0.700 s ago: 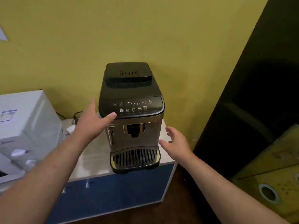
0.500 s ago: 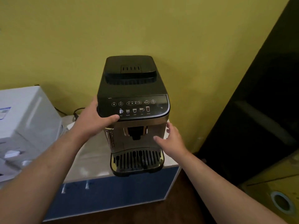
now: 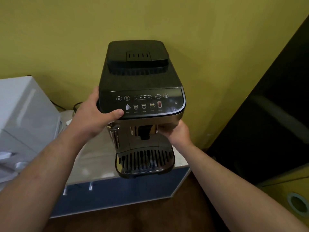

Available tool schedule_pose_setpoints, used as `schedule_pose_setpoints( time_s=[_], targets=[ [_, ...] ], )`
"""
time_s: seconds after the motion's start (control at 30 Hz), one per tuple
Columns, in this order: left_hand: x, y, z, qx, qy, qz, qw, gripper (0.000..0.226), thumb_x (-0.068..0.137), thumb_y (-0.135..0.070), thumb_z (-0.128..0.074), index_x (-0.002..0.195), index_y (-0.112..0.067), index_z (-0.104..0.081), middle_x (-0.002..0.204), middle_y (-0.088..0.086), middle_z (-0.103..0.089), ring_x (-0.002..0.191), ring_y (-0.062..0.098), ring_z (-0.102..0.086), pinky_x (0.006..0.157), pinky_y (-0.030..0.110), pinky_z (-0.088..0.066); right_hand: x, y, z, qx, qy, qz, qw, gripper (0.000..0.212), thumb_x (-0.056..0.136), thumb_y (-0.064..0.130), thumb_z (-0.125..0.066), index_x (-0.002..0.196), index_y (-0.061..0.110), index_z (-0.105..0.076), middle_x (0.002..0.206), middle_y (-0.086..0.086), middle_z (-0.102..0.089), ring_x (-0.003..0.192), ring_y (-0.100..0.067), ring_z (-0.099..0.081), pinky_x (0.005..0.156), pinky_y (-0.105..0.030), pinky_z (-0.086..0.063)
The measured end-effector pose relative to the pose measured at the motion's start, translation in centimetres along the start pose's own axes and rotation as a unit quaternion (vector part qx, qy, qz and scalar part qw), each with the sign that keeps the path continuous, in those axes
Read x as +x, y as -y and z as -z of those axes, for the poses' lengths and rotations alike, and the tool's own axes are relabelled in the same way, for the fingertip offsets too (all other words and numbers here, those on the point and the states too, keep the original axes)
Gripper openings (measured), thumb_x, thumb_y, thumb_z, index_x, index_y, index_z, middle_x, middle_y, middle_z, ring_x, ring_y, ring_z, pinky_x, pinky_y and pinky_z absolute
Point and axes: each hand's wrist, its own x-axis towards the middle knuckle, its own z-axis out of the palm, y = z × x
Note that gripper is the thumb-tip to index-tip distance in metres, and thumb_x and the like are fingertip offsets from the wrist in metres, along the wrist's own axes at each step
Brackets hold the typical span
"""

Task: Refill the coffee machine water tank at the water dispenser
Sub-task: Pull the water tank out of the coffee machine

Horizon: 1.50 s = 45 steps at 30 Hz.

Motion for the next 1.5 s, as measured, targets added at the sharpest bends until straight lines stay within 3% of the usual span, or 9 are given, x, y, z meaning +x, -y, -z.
schedule_pose_setpoints(
  time_s=[0.13, 0.2, 0.3, 0.5, 0.63, 0.73, 0.83, 1.03, 1.5],
  targets=[
    [0.0, 0.3, 0.4, 0.001, 0.009, -0.002, 1.000, 0.076, 0.072, -0.032, -0.088, 0.136, -0.037, -0.047, 0.119, -0.021, -0.065, 0.113, 0.002, -0.062, 0.105, 0.047, -0.050, -0.2, 0.3, 0.3, 0.009, -0.019, 0.028, 0.999, 0.065, 0.064, 0.013, -0.090, 0.116, -0.001, -0.053, 0.116, -0.002, -0.044, 0.090, -0.003, -0.053, 0.063, 0.003, -0.042],
    [-0.1, 0.4, 0.6, 0.015, 0.016, -0.008, 1.000, 0.095, 0.064, -0.040, -0.090, 0.145, -0.036, -0.041, 0.129, -0.016, -0.065, 0.120, 0.010, -0.062, 0.107, 0.046, -0.048, 0.1, 0.0, 0.0, 0.014, -0.016, 0.040, 0.999, 0.070, 0.063, 0.022, -0.090, 0.120, 0.006, -0.053, 0.115, -0.001, -0.058, 0.096, -0.008, -0.060, 0.071, -0.007, -0.051],
    [0.0, 0.6, 0.6, 0.036, 0.013, -0.007, 0.999, 0.107, 0.066, -0.039, -0.091, 0.154, -0.034, -0.032, 0.139, -0.009, -0.061, 0.127, 0.015, -0.057, 0.111, 0.047, -0.045, -0.1, -0.2, -0.1, 0.001, -0.010, 0.037, 0.999, 0.060, 0.057, 0.041, -0.090, 0.106, 0.022, -0.060, 0.096, 0.008, -0.071, 0.091, -0.010, -0.066, 0.073, -0.022, -0.055],
    [0.1, 0.9, 0.7, 0.040, 0.009, 0.012, 0.999, 0.131, 0.049, -0.062, -0.086, 0.159, -0.030, -0.022, 0.147, -0.007, -0.056, 0.134, 0.016, -0.053, 0.114, 0.046, -0.042, -0.3, 0.1, 0.0, 0.010, -0.020, 0.030, 0.999, 0.058, 0.055, 0.047, -0.089, 0.101, 0.025, -0.061, 0.090, 0.011, -0.072, 0.087, -0.006, -0.066, 0.067, -0.018, -0.049],
    [0.1, 0.9, 0.4, 0.034, 0.005, 0.001, 0.999, 0.115, 0.066, -0.040, -0.091, 0.159, -0.028, -0.024, 0.144, -0.008, -0.056, 0.133, 0.017, -0.052, 0.114, 0.046, -0.042, -1.1, 0.3, 0.1, 0.007, -0.027, 0.024, 0.999, 0.055, 0.058, 0.046, -0.089, 0.099, 0.024, -0.060, 0.087, 0.013, -0.070, 0.084, -0.004, -0.065, 0.067, -0.018, -0.050],
    [0.1, 0.8, 0.5, 0.030, 0.005, 0.000, 1.000, 0.115, 0.060, -0.047, -0.090, 0.156, -0.030, -0.029, 0.142, -0.007, -0.059, 0.132, 0.017, -0.054, 0.113, 0.048, -0.043, -1.9, 0.0, 0.3, 0.007, -0.026, 0.014, 1.000, 0.049, 0.060, 0.046, -0.088, 0.094, 0.029, -0.056, 0.087, 0.013, -0.068, 0.082, -0.002, -0.063, 0.068, -0.020, -0.052],
    [0.0, 0.8, 0.4, 0.020, 0.006, -0.007, 1.000, 0.104, 0.070, -0.031, -0.090, 0.155, -0.031, -0.031, 0.140, -0.009, -0.059, 0.131, 0.016, -0.054, 0.114, 0.046, -0.042, -2.6, -0.3, 0.3, 0.011, -0.026, 0.002, 1.000, 0.046, 0.064, 0.038, -0.088, 0.088, 0.030, -0.050, 0.086, 0.014, -0.064, 0.081, -0.001, -0.059, 0.064, -0.014, -0.045],
    [-0.1, 0.7, 0.7, 0.012, 0.015, 0.000, 1.000, 0.121, 0.052, -0.058, -0.086, 0.156, -0.035, -0.028, 0.144, -0.009, -0.058, 0.133, 0.015, -0.053, 0.113, 0.047, -0.043, -3.1, -0.3, -0.7, 0.054, -0.052, -0.008, 0.997, 0.064, 0.061, 0.037, -0.090, 0.111, 0.021, -0.053, 0.098, 0.010, -0.065, 0.095, -0.011, -0.062, 0.081, -0.025, -0.053],
    [0.1, 1.0, 0.8, -0.006, 0.018, 0.000, 1.000, 0.122, 0.052, -0.058, -0.088, 0.155, -0.034, -0.028, 0.144, -0.008, -0.058, 0.133, 0.016, -0.054, 0.111, 0.049, -0.045, -5.0, 0.4, -0.2, 0.031, -0.072, -0.022, 0.997, 0.048, 0.068, 0.035, -0.085, 0.100, 0.023, -0.051, 0.086, 0.013, -0.059, 0.081, -0.004, -0.058, 0.060, -0.012, -0.045]
  ],
)
